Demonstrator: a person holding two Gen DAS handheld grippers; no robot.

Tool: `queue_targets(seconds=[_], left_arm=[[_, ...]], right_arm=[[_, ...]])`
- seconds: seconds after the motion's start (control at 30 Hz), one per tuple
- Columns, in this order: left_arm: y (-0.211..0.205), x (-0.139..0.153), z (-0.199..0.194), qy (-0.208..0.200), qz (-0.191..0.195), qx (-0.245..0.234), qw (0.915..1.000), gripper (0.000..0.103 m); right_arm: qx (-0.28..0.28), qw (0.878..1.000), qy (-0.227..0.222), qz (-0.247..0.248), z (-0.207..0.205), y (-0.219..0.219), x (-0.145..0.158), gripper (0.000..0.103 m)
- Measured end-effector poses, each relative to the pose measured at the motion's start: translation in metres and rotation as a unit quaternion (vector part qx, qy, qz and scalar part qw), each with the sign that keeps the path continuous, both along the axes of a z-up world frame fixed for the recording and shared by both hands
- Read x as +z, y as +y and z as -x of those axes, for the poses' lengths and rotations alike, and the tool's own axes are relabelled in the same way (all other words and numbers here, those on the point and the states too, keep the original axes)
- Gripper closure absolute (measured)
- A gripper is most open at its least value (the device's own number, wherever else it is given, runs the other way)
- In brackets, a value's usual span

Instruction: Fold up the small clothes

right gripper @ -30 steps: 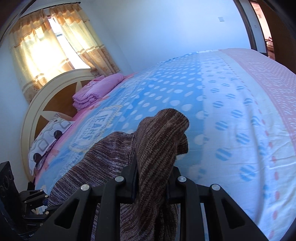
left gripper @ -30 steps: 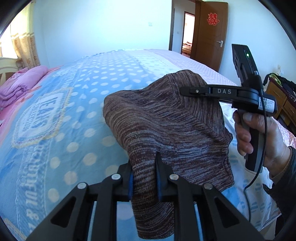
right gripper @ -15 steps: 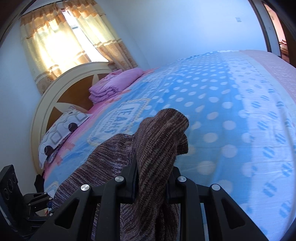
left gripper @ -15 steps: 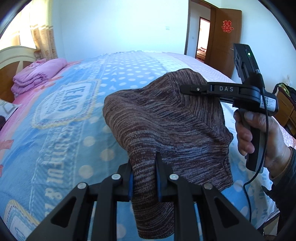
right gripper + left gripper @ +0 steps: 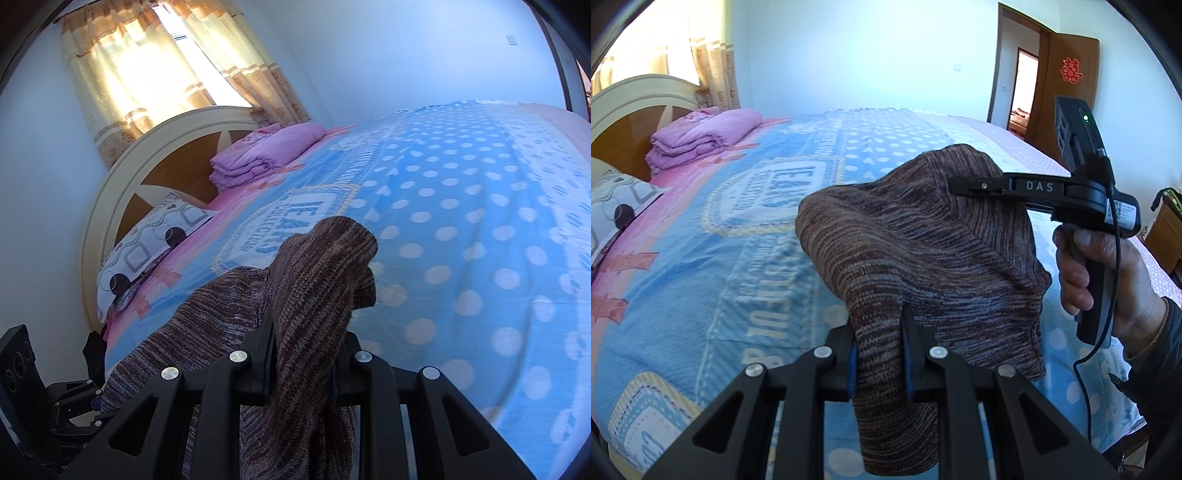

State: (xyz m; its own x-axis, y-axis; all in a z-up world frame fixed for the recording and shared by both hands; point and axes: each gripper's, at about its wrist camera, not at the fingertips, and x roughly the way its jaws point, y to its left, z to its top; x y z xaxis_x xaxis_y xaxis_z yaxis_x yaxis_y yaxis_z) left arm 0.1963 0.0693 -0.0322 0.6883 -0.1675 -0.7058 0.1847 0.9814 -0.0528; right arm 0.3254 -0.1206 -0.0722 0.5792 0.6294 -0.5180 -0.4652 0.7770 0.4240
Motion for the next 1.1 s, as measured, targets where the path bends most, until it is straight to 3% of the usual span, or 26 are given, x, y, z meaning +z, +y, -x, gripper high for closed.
queue_targets(seconds=[0.37,0.7,1.1], left_arm=[[0.033,0.001,0.009,-0.008,-0.003,0.031,0.9995,0.084],[0.053,-0.004,0.021,-0.016,-0.029,0.05,0.9982,0.084],[0.077,-0.044,0.023,0.026,-0.03,0.076,0.9963,0.084]], right_arm=[[0.039,0.999,-0.002,0.004,-0.007,0.052,0.006,0.081],[0.083,0.996,-0.001,0.021,-0.016,0.097,0.01,0.081],[0.116,0.991,0.036,0.059,-0.035,0.149,-0.029,0.081]])
